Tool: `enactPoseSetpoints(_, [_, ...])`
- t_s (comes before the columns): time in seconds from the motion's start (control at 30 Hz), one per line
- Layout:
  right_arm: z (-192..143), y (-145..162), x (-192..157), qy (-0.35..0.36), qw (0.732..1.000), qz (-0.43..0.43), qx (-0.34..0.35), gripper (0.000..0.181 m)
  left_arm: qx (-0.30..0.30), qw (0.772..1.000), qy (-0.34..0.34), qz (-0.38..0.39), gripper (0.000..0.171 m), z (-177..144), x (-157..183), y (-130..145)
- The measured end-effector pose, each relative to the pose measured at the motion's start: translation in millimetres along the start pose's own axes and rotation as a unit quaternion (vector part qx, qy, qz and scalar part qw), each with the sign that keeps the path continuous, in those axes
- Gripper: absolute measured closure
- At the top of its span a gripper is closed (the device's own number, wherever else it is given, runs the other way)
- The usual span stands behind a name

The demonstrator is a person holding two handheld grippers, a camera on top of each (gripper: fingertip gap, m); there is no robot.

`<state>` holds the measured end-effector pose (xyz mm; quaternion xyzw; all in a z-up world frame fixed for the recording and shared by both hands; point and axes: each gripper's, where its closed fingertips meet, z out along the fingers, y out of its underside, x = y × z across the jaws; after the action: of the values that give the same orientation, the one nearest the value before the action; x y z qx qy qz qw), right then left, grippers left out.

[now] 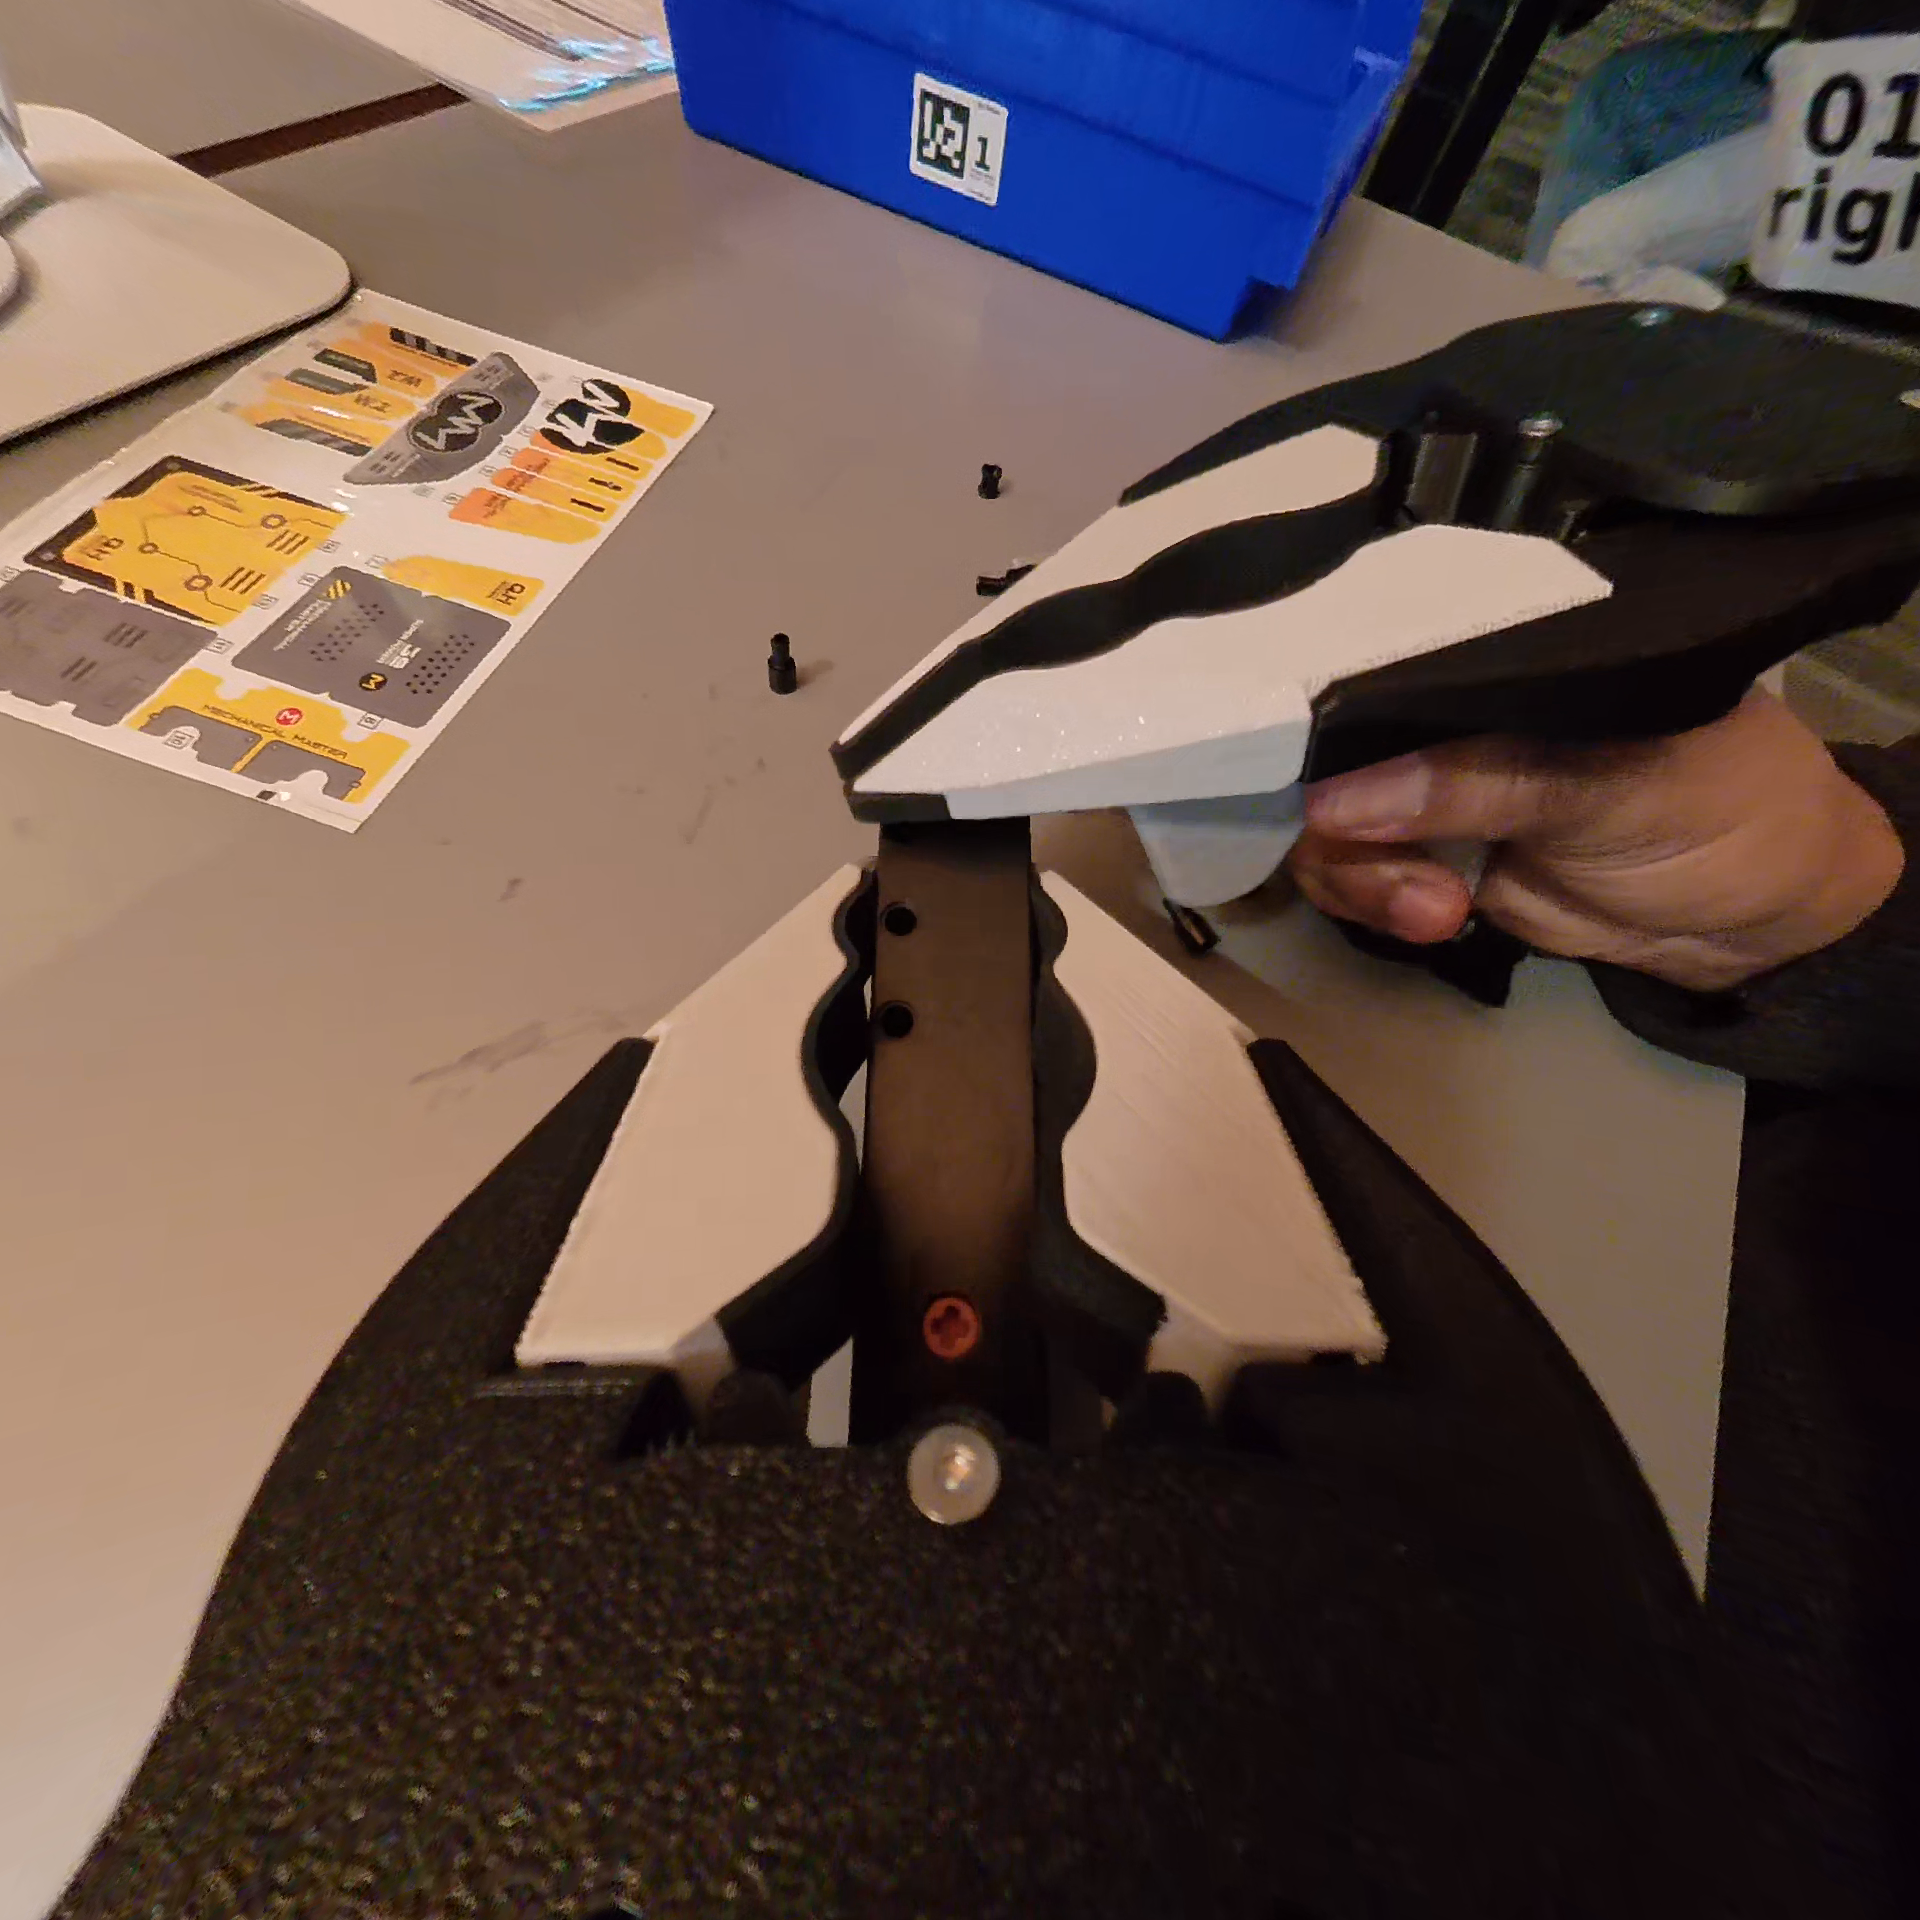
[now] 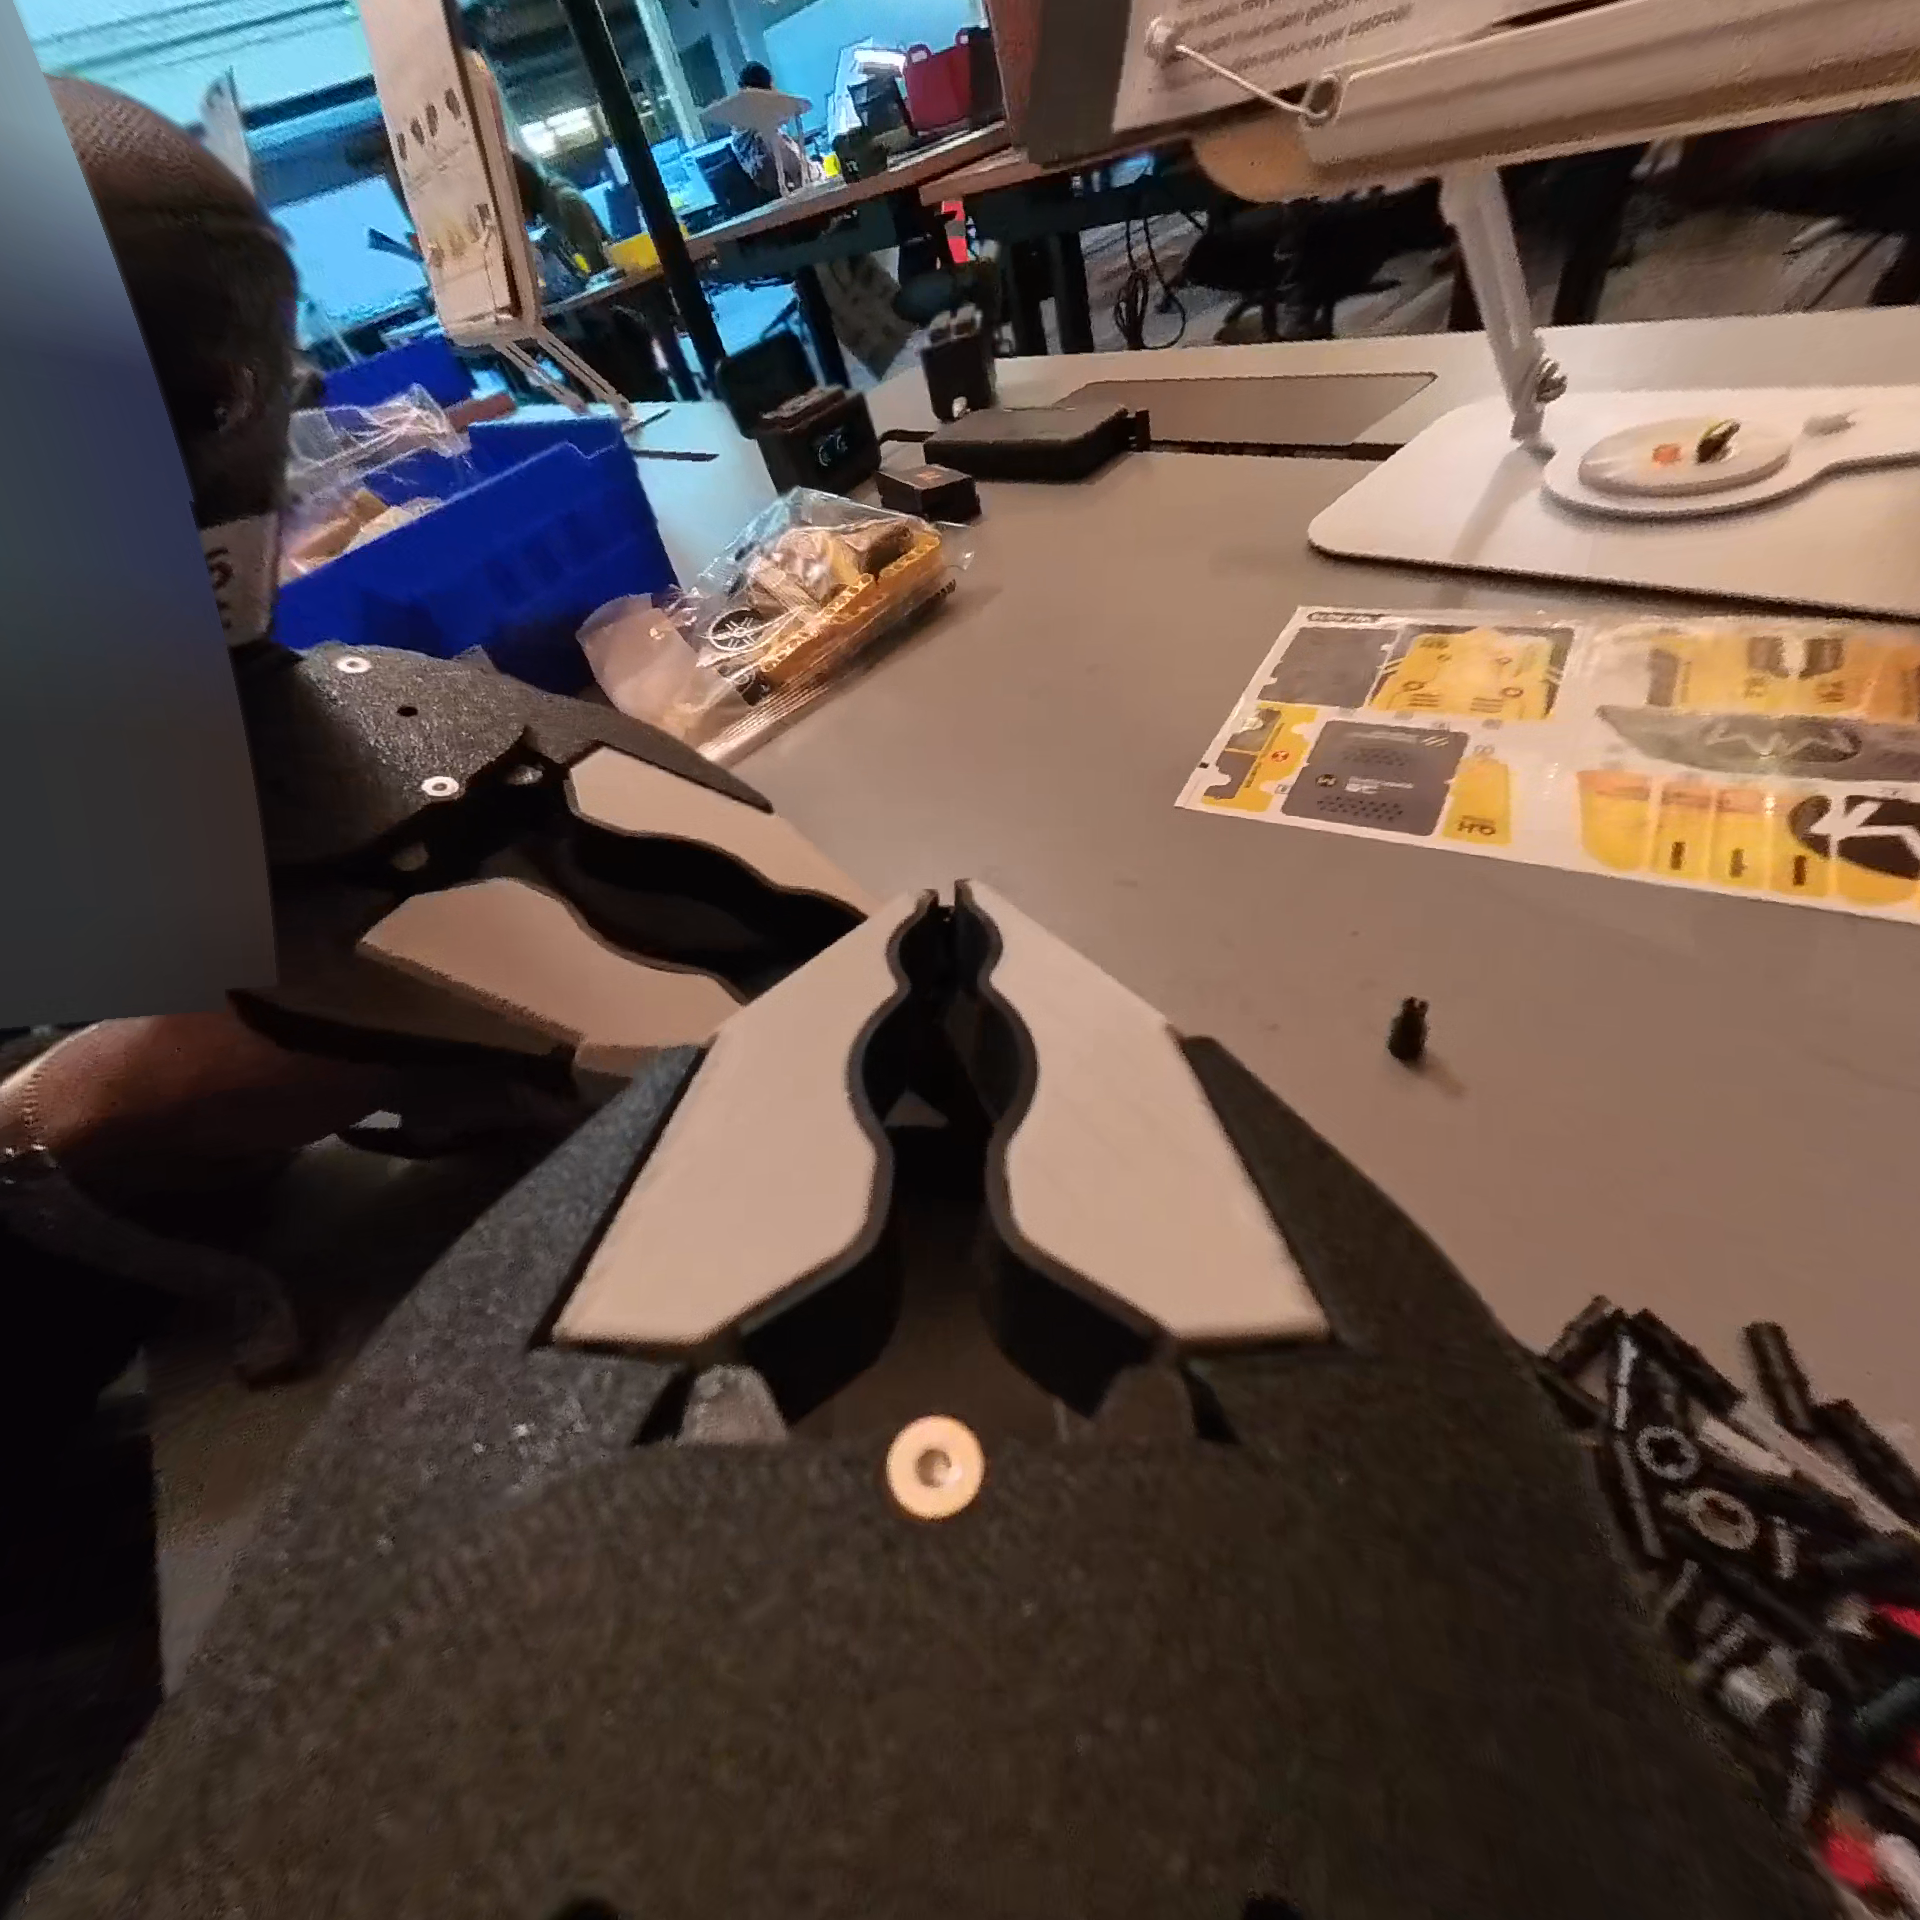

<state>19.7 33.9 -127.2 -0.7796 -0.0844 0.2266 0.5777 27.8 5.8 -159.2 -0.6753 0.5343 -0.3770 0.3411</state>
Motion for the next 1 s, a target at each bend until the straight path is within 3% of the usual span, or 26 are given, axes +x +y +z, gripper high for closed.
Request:
enactPoseSetpoints(0.33, [-10,-22,-14,-0.036,0.997,-0.021,0.068,0.181,0.054,0.998,0.001,0.023,0.146,-8,7,-17])
enactPoseSetpoints(0.47, [-17,-35,-22,-0.082,0.990,0.024,0.109,0.181,0.072,0.997,0.029,0.006,0.146,-9,14,-24])
enactPoseSetpoints(0.5, [-36,-66,-26,-0.122,0.971,0.064,0.196,0.181,0.007,1.000,0.004,0.009,0.147,-1,5,-3])
enactPoseSetpoints(0.53, [-60,-102,-20,-0.147,0.946,0.104,0.270,0.181,-0.013,1.000,-0.013,0.016,0.148,2,0,4])
enactPoseSetpoints(0.57, [-71,-121,-6,-0.114,0.947,0.081,0.289,0.181,0.008,1.000,-0.013,0.015,0.147,-4,-1,-2])
enactPoseSetpoints(0.63, [-69,-122,13,-0.007,0.971,-0.044,0.235,0.181,0.030,0.999,-0.015,-0.009,0.147,-12,-6,-11])
enactPoseSetpoints(0.67, [-67,-120,9,-0.007,0.974,-0.063,0.219,0.181,0.027,0.999,-0.014,-0.009,0.147,-13,-8,-11])
enactPoseSetpoints(0.73, [-64,-114,-1,-0.036,0.976,-0.054,0.208,0.181,0.019,1.000,-0.017,-0.011,0.147,-10,-12,-8])
enactPoseSetpoints(0.83, [-40,-80,-5,-0.057,0.990,-0.039,0.127,0.181,0.041,0.999,0.002,-0.023,0.147,-15,-8,-14])
enactPoseSetpoints(0.93, [-22,-48,-12,-0.073,0.995,-0.017,0.060,0.156,0.071,0.996,0.022,-0.050,0.147,-22,-9,-21])
enactPoseSetpoints(1.0, [-19,-43,-14,-0.068,0.996,-0.006,0.056,0.152,0.092,0.992,0.040,-0.071,0.147,-28,-10,-26])
